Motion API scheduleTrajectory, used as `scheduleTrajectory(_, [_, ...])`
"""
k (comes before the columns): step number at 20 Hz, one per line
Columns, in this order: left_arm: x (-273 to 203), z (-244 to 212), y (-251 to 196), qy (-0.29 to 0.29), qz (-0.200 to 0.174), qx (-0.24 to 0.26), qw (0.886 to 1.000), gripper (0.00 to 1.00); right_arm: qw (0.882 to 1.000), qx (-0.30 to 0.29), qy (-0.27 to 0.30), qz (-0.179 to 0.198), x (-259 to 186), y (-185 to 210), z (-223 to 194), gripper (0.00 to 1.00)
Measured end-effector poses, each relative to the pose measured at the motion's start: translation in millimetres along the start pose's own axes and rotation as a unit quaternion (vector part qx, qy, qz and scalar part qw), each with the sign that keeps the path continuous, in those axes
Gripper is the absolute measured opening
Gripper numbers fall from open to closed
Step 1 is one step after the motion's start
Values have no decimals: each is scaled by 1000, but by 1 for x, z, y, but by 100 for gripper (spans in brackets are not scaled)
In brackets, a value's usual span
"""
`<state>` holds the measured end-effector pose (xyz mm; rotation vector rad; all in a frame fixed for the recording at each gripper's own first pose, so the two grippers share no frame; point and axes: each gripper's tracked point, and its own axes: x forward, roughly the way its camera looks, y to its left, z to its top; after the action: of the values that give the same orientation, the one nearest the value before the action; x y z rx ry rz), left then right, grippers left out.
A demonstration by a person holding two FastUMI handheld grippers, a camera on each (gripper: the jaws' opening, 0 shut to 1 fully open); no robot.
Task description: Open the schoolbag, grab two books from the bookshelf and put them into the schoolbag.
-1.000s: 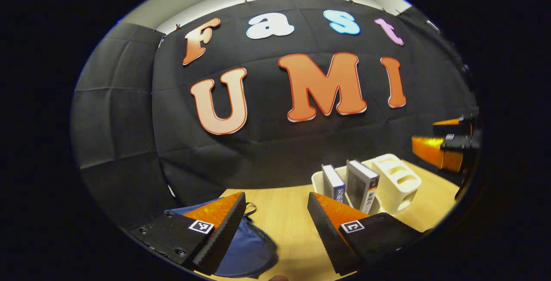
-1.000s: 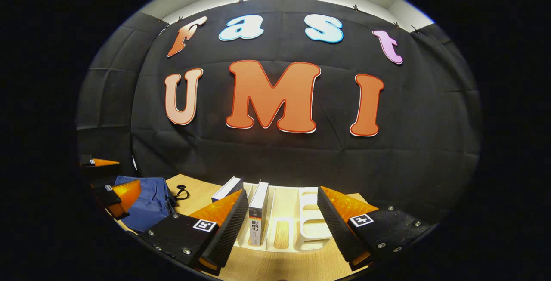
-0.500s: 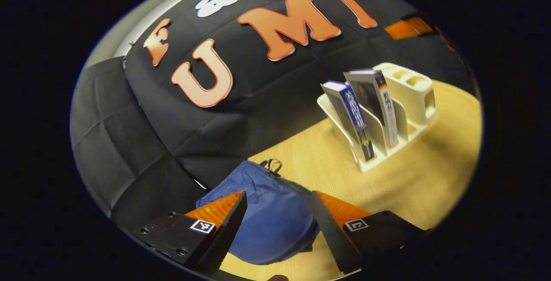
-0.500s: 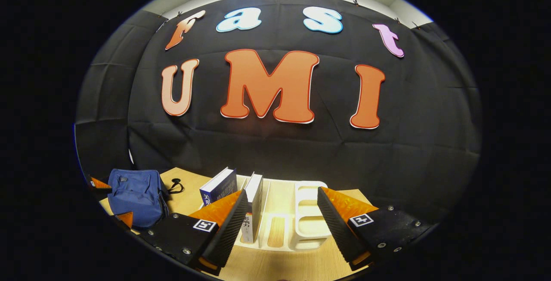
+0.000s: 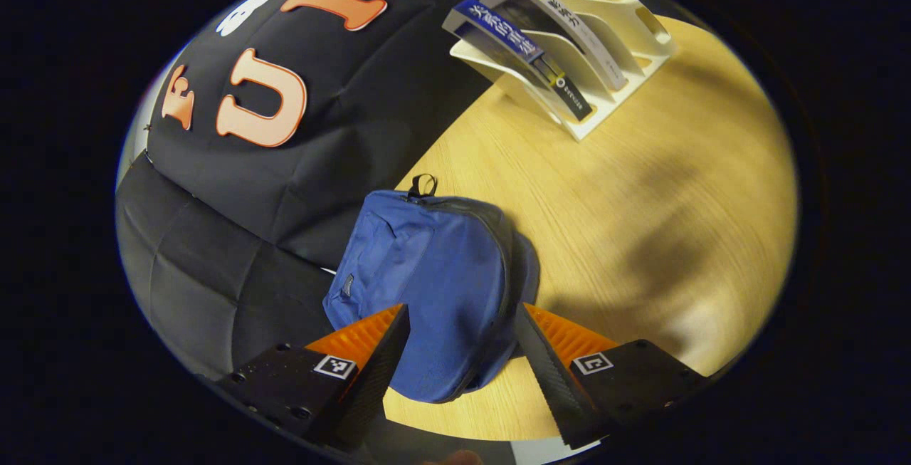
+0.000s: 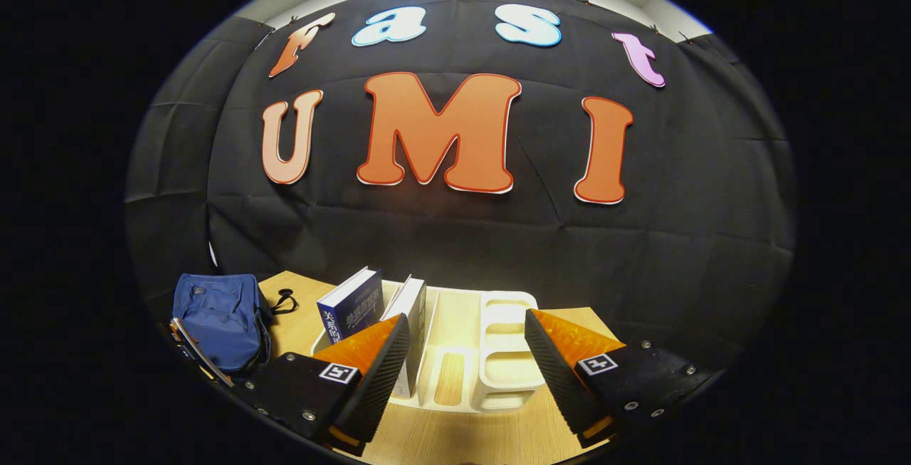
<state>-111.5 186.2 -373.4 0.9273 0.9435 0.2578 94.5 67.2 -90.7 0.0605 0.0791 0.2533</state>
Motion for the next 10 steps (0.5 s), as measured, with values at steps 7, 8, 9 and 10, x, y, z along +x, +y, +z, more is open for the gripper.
scheduleTrajectory(7, [29,-19,-2,25,24,37,999,81,1000,1,3,-17,0,-10,-1,96])
scheduleTrajectory(8, [28,-16,1,23,29,40,999,70,1000,0,4,-20,1,-11,-2,96])
scheduleTrajectory(9, [26,-12,1,18,26,38,999,53,1000,1,4,-21,1,-12,-2,96])
scheduleTrajectory(10, [22,-8,0,15,22,35,999,34,1000,1,4,-23,1,-12,-2,96])
